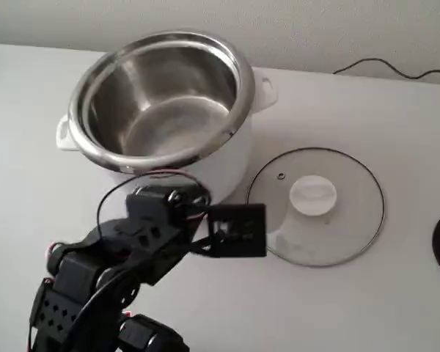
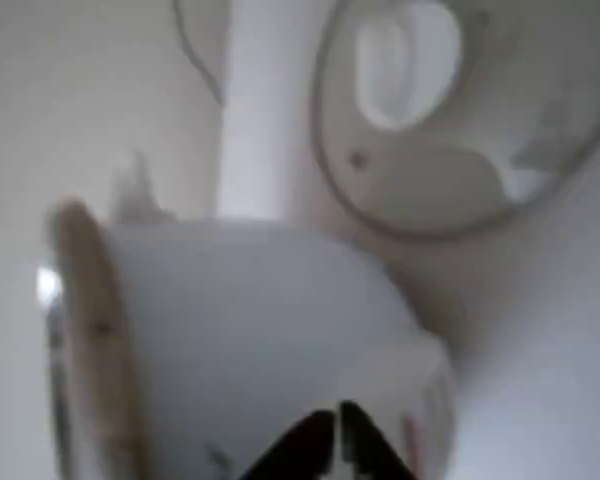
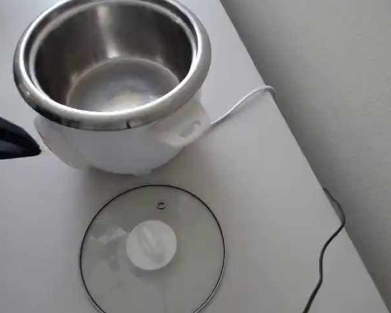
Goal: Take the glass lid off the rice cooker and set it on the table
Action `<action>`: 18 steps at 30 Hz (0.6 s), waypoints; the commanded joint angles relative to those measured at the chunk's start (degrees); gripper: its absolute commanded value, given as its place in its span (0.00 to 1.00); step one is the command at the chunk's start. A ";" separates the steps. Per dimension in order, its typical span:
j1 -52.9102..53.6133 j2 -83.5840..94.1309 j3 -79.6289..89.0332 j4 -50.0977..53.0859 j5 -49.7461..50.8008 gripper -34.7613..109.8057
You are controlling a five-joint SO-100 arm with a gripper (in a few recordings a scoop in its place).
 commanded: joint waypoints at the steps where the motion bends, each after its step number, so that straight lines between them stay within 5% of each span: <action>1: -2.46 8.35 6.86 3.16 -2.46 0.24; 5: -3.34 20.83 18.63 6.33 -3.43 0.24; 18: 1.58 21.18 32.43 7.03 -1.23 0.24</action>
